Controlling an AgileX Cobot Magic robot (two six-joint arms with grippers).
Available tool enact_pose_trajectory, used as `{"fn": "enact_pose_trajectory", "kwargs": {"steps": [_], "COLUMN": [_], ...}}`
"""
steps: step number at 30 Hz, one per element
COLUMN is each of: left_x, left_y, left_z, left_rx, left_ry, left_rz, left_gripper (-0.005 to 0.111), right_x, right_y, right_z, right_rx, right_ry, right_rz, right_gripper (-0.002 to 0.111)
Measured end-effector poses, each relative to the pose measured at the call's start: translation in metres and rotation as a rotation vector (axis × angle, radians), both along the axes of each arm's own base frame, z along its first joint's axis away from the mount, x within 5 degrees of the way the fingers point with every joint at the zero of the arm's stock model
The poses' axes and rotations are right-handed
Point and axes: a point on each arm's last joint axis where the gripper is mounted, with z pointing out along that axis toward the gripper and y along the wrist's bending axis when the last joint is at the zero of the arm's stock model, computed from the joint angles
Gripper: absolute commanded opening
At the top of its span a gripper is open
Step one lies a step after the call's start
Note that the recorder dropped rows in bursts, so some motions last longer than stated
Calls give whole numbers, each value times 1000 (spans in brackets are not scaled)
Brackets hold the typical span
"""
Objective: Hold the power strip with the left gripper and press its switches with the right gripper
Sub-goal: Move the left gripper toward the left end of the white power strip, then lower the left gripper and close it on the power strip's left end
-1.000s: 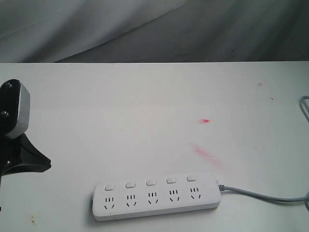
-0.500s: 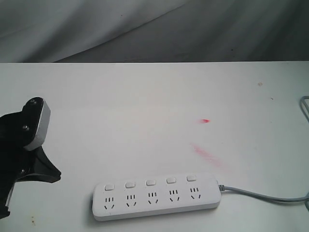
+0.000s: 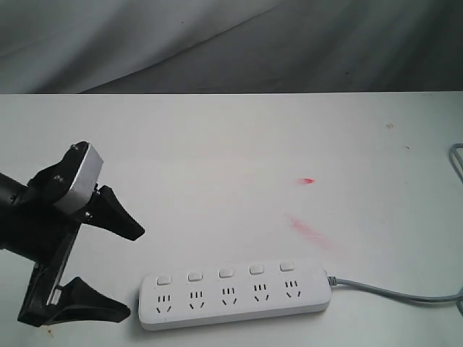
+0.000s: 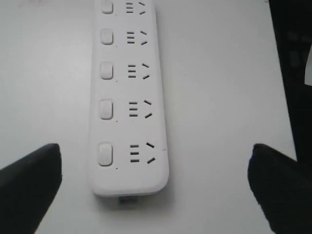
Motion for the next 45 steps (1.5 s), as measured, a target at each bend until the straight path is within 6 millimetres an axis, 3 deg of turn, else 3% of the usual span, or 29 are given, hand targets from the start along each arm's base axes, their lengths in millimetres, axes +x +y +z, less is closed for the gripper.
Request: {"fn": "enact_pose_trajectory", "kwargs": {"steps": [10,25,36,45], "left_x": [17,28,28,22], "left_y": [2,-1,-4,-25], "left_z": [-37,-69,-75,-77], "left_rx": [32,-17,-11,8], "left_ry": [17,93,109,106], "left_rz": [24,87,81,5], "left_gripper": [100,100,99,99], "right_x": [0,0,0,0], "right_y": [0,0,0,0], "right_z": [0,0,0,0], "right_rx": [0,0,0,0], "right_ry": [0,0,0,0], "right_rz": [0,0,0,0], "right_gripper": [0,0,0,0]}}
